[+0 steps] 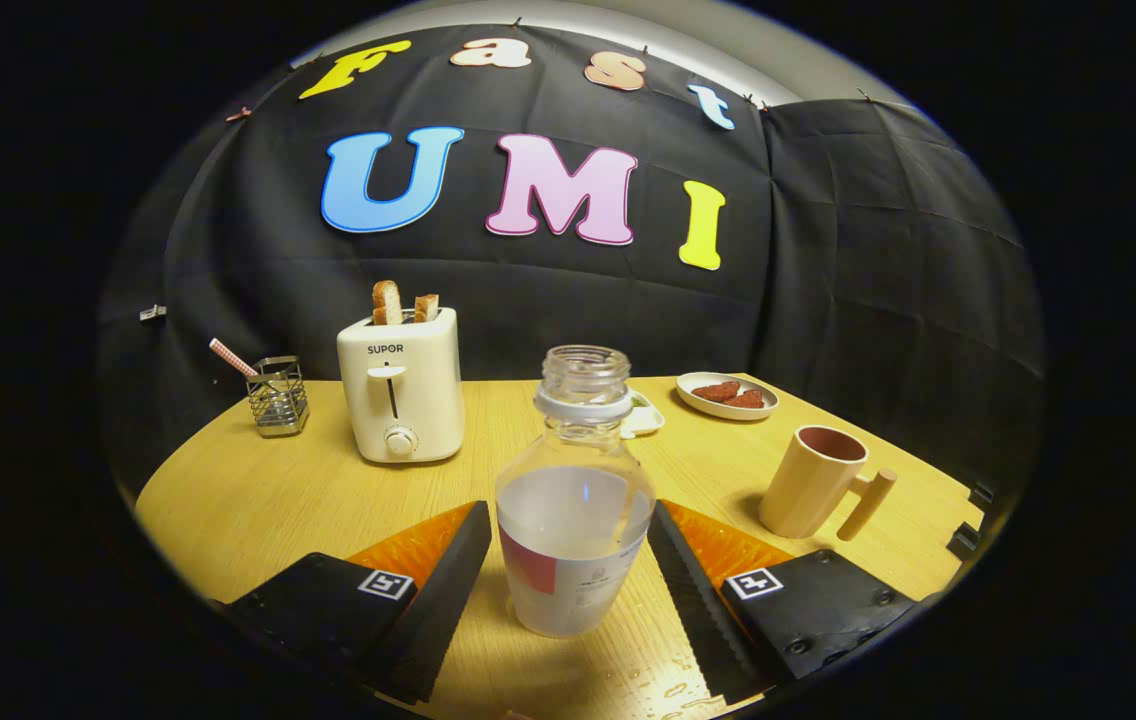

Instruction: Take the bottle from table, then pour the juice into the cup, finally place the bottle on the coaster

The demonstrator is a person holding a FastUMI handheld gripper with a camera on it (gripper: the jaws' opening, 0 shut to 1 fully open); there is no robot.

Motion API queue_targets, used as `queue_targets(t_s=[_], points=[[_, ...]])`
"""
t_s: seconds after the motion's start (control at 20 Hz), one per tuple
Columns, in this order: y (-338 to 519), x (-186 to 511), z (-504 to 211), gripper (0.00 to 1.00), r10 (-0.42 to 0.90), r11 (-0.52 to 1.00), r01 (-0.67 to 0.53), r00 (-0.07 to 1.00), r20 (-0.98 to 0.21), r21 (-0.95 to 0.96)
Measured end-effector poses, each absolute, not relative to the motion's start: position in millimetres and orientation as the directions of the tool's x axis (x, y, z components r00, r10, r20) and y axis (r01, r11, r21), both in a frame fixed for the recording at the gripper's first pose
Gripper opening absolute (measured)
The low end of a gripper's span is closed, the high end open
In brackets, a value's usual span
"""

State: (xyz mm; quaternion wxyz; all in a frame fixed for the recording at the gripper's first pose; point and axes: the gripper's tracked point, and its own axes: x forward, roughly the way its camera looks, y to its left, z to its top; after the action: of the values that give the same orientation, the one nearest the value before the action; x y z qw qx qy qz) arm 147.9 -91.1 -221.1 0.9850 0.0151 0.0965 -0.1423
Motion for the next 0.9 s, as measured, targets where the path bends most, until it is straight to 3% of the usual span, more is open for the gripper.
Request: queue_targets(t_s=[0.15,0.3,0.9], points=[[-95.3,155.6,-221.5,0.93,-0.297,0.954,0.297,0.939,-0.173,-0.029],[-97.8,160.1,-222.9,0.83,-0.298,0.954,0.296,0.941,-0.161,-0.036],[-99.9,157.7,-222.1,0.73,-0.273,0.961,0.276,0.943,-0.190,-0.011]])
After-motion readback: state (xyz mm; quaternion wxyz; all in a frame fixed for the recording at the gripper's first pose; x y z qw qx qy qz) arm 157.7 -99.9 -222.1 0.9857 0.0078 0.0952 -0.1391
